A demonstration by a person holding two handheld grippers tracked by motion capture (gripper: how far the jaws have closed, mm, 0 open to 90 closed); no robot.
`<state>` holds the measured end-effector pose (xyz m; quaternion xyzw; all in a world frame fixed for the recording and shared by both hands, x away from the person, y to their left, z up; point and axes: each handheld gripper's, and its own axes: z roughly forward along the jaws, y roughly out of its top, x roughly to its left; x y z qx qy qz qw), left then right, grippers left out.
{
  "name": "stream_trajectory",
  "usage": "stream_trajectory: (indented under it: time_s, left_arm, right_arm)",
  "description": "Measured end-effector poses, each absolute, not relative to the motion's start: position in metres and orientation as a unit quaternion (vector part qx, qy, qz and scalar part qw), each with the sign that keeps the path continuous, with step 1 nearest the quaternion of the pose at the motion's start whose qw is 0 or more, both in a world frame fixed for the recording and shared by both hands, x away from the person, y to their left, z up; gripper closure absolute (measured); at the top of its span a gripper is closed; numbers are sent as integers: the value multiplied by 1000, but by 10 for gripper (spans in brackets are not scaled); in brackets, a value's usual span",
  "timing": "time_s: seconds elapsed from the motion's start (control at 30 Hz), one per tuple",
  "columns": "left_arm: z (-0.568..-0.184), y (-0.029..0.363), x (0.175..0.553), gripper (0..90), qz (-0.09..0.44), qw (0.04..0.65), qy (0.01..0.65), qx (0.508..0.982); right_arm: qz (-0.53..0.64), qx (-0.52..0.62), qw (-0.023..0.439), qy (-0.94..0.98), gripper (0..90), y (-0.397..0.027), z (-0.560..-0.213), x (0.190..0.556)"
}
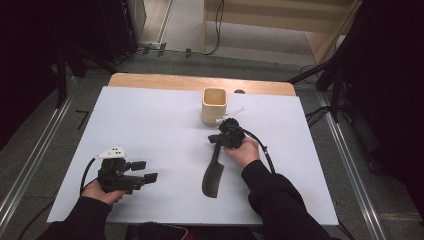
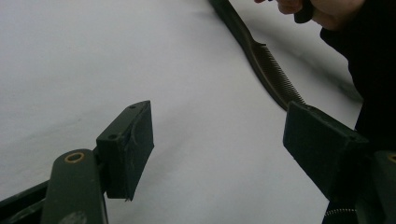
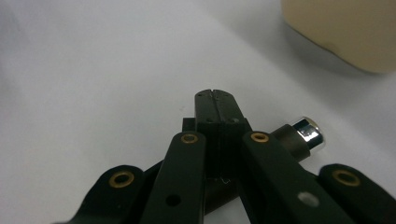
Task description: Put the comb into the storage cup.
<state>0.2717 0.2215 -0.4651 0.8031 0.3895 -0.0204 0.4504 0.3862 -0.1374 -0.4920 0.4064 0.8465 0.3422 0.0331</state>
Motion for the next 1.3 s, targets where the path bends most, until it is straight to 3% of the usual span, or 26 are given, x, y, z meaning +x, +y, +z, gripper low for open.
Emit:
stream_trajectory:
  time_s: [1.3]
  left_arm:
    - [-464, 223, 271, 252, -18, 452, 392, 801]
  right_arm:
    - [303, 420, 31, 855, 878, -160, -500, 378]
